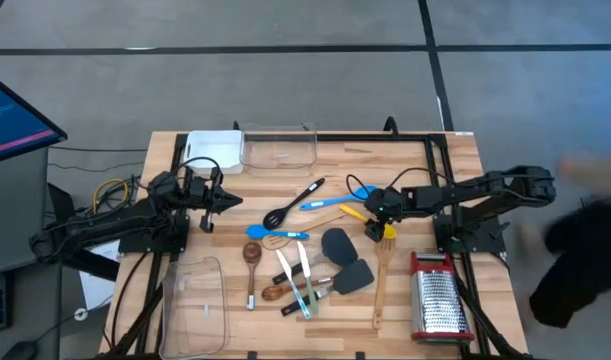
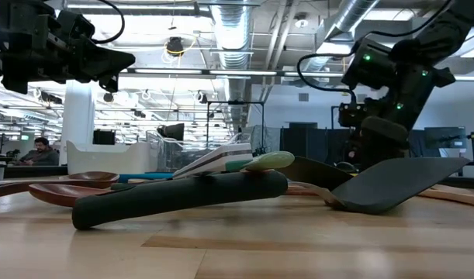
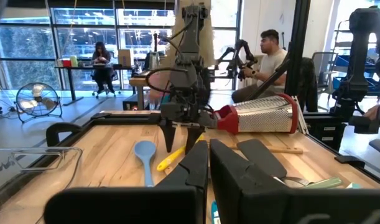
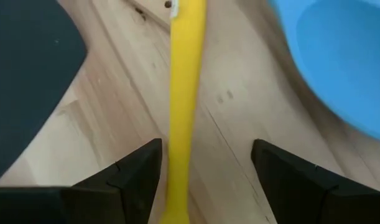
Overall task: Pick & Place Kitchen Items
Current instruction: Put the yellow serving spoon into the top transparent bin
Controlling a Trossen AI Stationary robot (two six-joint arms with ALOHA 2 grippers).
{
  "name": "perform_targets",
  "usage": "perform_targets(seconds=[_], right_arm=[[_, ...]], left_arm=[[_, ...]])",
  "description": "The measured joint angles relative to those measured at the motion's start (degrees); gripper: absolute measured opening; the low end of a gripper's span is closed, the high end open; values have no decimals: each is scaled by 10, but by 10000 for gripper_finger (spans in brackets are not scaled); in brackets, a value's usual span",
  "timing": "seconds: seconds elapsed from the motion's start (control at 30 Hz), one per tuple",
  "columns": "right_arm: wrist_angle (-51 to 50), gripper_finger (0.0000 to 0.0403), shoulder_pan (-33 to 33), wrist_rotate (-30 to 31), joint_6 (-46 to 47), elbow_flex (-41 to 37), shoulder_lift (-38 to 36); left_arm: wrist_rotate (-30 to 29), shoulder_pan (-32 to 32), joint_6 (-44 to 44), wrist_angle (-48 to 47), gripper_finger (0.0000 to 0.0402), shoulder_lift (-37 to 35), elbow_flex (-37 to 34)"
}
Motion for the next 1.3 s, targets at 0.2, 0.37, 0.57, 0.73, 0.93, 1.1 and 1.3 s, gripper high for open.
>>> perform_targets(seconds=[0.2,0.37,0.57,0.73,0.93,1.1,1.3], right_arm=[[6,204,0,14,0,0,0],[4,130,-1,22,0,0,1],[6,47,-1,21,0,0,2],[6,19,-1,19,0,0,2],[6,30,-1,18,1,0,2],[5,20,-1,11,0,0,2],[5,20,-1,1,0,0,0]], left_arm=[[0,0,0,0,3,0,0],[0,0,0,0,3,0,0],[0,0,0,0,3,0,0],[0,0,0,0,3,0,0],[0,0,0,0,3,0,0],[0,0,0,0,3,0,0],[0,0,0,0,3,0,0]])
